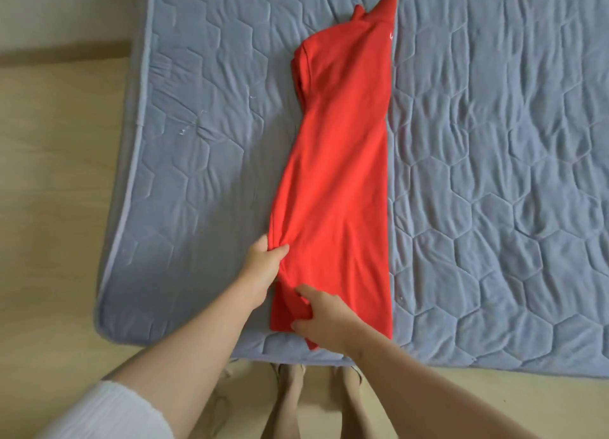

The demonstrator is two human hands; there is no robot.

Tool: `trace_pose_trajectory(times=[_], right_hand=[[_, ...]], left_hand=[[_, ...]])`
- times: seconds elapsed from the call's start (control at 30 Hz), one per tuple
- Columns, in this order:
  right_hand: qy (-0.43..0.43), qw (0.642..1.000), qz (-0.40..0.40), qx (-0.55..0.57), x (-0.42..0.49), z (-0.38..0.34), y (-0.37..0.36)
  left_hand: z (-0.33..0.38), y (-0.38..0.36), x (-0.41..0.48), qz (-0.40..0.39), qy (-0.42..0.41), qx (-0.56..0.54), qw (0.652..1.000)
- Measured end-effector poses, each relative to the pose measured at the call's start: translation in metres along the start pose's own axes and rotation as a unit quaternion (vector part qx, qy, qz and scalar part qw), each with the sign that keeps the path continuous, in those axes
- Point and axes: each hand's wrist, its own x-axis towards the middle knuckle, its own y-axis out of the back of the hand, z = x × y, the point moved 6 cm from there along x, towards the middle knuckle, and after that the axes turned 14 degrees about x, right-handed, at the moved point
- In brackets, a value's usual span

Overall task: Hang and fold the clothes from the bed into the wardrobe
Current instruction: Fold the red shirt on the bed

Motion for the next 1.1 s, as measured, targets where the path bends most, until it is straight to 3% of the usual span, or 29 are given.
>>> trace_pose_trajectory(times=[0.17, 0.3, 0.4, 0.47, 0.53, 0.6, 0.67, 0.8, 0.97, 1.1], right_hand=[[-0.076, 0.996, -0.032, 0.026, 0.004, 0.025, -0.013], [-0.139, 0.982, 0.124, 0.037, -0.009, 0.063, 0.017], [-0.165, 0.967, 0.191, -0.026, -0.023, 0.086, 0.036], [-0.168, 0.965, 0.184, -0.08, -0.027, 0.096, 0.037], [-0.165, 0.96, 0.189, -0.124, -0.031, 0.098, 0.034], [-0.144, 0.953, 0.206, -0.168, -0.032, 0.093, 0.029], [-0.106, 0.954, 0.198, -0.196, -0.031, 0.082, 0.017], [-0.036, 0.969, 0.155, -0.19, -0.024, 0.052, -0.014], [0.025, 0.92, 0.331, -0.208, -0.029, 0.01, 0.002], [0.083, 0.898, 0.395, -0.177, -0.038, 0.004, 0.014]], left_hand=[[-0.032, 0.007, 0.015, -0.038, 0.044, 0.172, 0.983], [-0.061, 0.001, 0.018, -0.016, 0.084, 0.218, 0.972], [-0.07, 0.002, 0.014, 0.04, 0.04, 0.259, 0.964], [-0.073, 0.0, 0.008, 0.027, 0.008, 0.213, 0.977], [-0.078, -0.007, 0.001, -0.043, -0.007, 0.172, 0.984], [-0.081, -0.011, -0.004, -0.11, 0.014, 0.178, 0.978], [-0.08, -0.009, -0.005, -0.129, 0.043, 0.172, 0.976], [-0.062, -0.012, -0.016, -0.182, 0.105, -0.011, 0.978], [-0.049, -0.016, -0.03, -0.254, 0.124, -0.096, 0.954], [-0.048, -0.007, -0.022, -0.205, 0.111, -0.086, 0.969]])
